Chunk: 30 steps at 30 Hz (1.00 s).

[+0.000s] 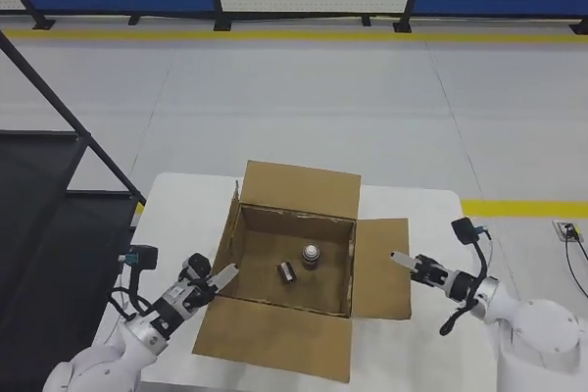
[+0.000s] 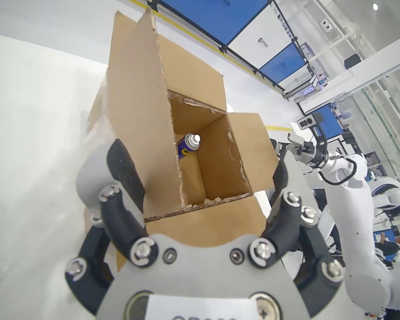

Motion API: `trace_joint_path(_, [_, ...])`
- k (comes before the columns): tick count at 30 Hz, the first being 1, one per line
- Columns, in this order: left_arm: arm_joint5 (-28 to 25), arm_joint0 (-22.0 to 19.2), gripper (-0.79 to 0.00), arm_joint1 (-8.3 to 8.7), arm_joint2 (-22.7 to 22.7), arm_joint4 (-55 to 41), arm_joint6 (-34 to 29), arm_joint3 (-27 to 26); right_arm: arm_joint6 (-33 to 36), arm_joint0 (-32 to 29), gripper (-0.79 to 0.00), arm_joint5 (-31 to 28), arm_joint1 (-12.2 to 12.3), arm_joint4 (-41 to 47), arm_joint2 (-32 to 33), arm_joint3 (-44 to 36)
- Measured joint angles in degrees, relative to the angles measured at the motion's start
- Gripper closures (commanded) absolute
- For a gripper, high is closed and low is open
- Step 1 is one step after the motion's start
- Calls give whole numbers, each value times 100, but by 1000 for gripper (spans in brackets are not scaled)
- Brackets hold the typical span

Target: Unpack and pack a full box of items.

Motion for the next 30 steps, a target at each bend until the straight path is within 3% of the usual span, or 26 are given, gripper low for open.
trace_joint_path(9, [246, -331, -785, 6, 507, 90, -223, 285, 437, 515, -785, -229, 102, 827, -841, 208])
trace_joint_path(18, [539, -556, -785, -5, 727, -170, -184, 648, 200, 1416, -785, 328, 94, 1728, -1795, 1269])
trace_joint_path(30, [535, -552, -785, -5, 722, -169, -181, 644, 212, 1583, -785, 433, 132, 1636, -1840, 1474])
